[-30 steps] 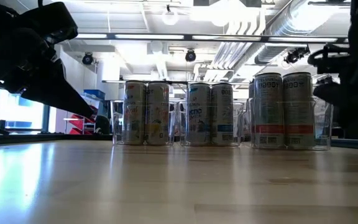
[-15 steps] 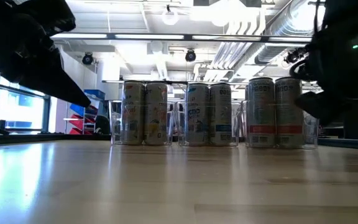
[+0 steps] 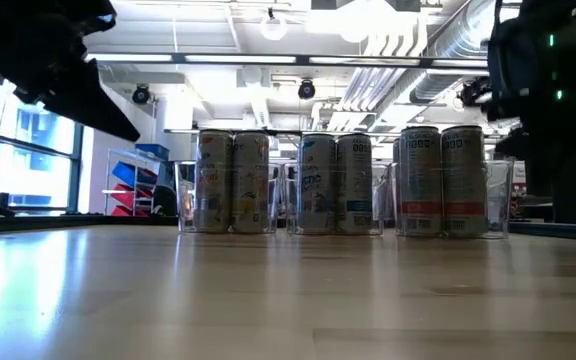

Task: Sort soda cans
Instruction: Move the bottom right transparent bin to the top right of the table

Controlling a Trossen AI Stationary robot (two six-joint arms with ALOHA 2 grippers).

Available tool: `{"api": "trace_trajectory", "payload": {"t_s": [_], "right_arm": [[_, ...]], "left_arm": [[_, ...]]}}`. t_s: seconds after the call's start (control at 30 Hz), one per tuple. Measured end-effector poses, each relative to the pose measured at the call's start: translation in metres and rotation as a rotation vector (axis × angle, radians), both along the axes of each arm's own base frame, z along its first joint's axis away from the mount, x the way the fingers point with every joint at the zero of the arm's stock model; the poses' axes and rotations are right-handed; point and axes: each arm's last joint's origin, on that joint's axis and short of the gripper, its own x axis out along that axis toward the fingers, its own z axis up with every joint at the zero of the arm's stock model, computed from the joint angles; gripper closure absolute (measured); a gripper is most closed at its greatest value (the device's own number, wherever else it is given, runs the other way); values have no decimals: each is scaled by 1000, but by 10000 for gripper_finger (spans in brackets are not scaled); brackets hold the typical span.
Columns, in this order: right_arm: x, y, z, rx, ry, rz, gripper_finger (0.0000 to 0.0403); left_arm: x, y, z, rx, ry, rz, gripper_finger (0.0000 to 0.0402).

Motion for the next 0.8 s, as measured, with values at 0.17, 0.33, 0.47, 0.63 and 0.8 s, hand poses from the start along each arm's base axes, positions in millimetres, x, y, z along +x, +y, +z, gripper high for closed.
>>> {"api": "trace_trajectory", "payload": {"t_s": [0.17,0.33,0.47,0.63,0.8], "right_arm": [[2,2,52,71,-159,-4,403],[8,-10,124,16,-296,-53,403],[15,-48,166,-113,-306,-90,403],[18,-143,176,-2,-319,-88,403],[-11,-217,163,137,-303,-164,403]], "left_arm": [[-6,8,7,106,-55,68,402],[-11,28,8,64,7,172,402],[-16,46,4,65,48,214,402],[-19,72,-10,9,84,209,402],[-12,88,-16,-14,55,141,402]]}}
